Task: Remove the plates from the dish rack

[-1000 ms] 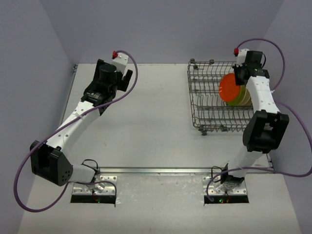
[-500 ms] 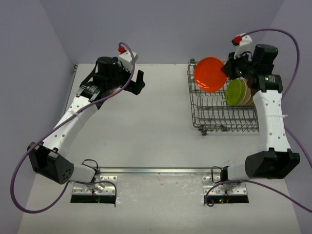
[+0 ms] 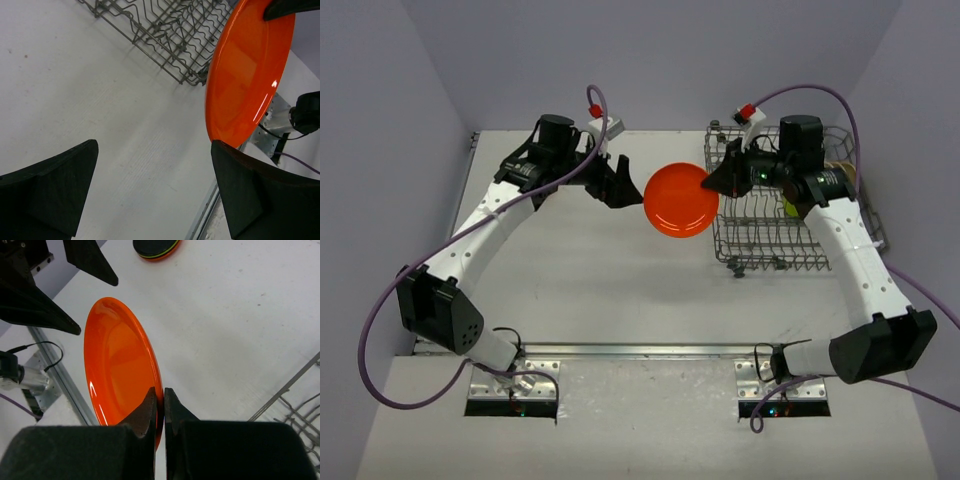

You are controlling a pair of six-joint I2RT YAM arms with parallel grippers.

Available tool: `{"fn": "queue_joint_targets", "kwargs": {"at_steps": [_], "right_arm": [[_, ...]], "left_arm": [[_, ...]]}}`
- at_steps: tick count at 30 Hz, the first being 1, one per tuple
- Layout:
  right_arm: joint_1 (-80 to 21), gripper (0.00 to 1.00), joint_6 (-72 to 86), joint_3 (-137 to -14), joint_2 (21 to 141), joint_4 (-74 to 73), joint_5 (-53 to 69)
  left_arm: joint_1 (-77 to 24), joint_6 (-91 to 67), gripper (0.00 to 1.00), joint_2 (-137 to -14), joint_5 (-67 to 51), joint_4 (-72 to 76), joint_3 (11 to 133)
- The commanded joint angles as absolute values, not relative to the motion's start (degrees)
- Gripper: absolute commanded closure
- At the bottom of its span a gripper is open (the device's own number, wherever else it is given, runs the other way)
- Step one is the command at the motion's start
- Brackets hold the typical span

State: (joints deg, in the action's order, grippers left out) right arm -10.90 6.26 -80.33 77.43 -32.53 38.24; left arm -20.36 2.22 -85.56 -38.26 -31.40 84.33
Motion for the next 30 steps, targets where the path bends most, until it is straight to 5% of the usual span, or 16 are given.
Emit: {"fn": "queue_joint_targets", "kwargs": {"at_steps": [1, 7, 14, 18, 20, 22, 23, 25, 30], "right_arm": [[-12.6, 1.0, 10.6, -78.6, 77.6, -28.8, 42.8], [-14.4, 1.0, 11.5, -77.4, 78.1, -27.4, 42.3], [-14.6, 1.0, 12.9, -78.2, 78.3, -26.5, 41.3], [-14.7, 0.97, 13.7, -78.2, 78.3, -26.1, 40.4], [-14.5, 0.8, 14.1, -78.2, 78.3, -26.3, 39.2], [-14.5, 0.26, 14.1, -78.0, 78.3, -27.1, 35.3], [-14.5, 0.14, 14.0, -77.9, 78.3, -27.5, 33.0], [-14.4, 0.01, 12.8, -77.0, 77.6, -28.0, 26.3], [-12.1, 0.01, 10.3, -73.4, 76.4, -28.0, 16.6]], "left_arm": [[-22.0, 1.9, 0.08, -86.2, -43.9, -30.9, 84.8], [-22.8, 1.7, 0.16, -87.7, -43.1, -30.9, 85.0], [-22.8, 1.5, 0.76, -88.9, -43.4, -31.1, 84.7], [-22.8, 1.6, 0.98, -89.7, -43.0, -32.1, 85.5], [-22.5, 1.9, 1.0, -89.9, -41.1, -32.9, 86.2], [-21.8, 2.3, 1.0, -90.2, -38.4, -33.6, 87.1], [-21.0, 2.5, 1.0, -90.5, -37.4, -34.1, 87.6], [-15.6, 2.4, 1.0, -92.5, -35.3, -36.6, 90.6], [0.3, 0.5, 1.0, -102.1, -28.3, -42.8, 99.5]]}}
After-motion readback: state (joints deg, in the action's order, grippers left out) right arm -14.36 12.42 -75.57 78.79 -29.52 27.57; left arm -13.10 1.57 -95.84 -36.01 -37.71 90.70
